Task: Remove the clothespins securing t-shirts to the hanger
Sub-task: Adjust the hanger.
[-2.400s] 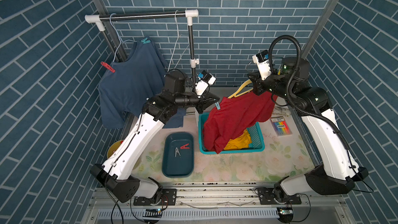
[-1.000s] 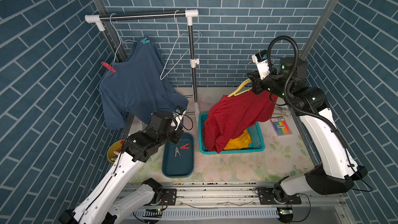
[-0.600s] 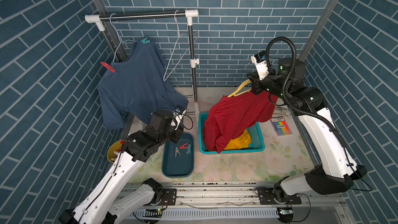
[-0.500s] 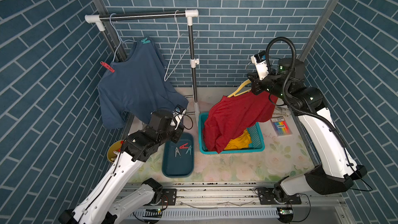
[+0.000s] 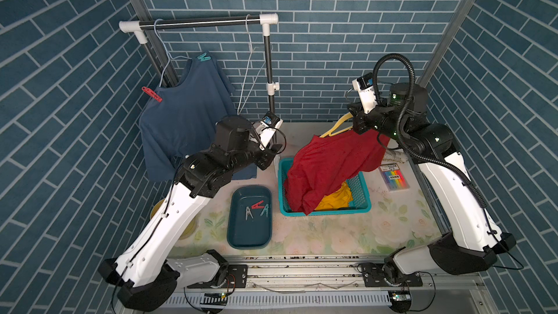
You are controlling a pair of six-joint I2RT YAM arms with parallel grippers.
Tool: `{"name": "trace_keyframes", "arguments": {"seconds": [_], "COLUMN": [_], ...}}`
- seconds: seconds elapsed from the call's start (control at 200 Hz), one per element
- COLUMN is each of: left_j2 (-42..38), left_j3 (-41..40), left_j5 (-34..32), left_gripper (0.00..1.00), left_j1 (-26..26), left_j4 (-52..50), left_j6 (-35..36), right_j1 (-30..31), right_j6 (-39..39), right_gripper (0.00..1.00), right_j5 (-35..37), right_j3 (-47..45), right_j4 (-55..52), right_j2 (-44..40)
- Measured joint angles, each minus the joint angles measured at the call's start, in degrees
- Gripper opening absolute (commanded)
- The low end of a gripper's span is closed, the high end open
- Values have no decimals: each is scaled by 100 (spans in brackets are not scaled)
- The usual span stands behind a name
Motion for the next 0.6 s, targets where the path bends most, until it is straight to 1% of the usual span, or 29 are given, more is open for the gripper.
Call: {"name": "trace_keyframes", "arguments": {"seconds": [0.105, 0.25, 0.425, 0.6], "left_j2": [553, 1467, 2533, 3480], "left_j3": [621, 1530, 2511, 3532], "left_j5": [284, 723, 1283, 1967], "left_gripper": [61, 61, 62, 60], "left_j1": [-293, -492, -597, -601], "left_j4": [138, 258, 337, 339], "left_j6": [136, 216, 229, -4], "right_j1": [0, 0, 0, 0], "right_j6": [0, 4, 50, 149], "right_gripper": [0, 0, 0, 0], "right_j5": [28, 37, 20, -37], "right_j3": [-31, -122, -256, -372], "right_j4": [-4, 2, 11, 42], "right_j2": [-52, -162, -282, -389]}}
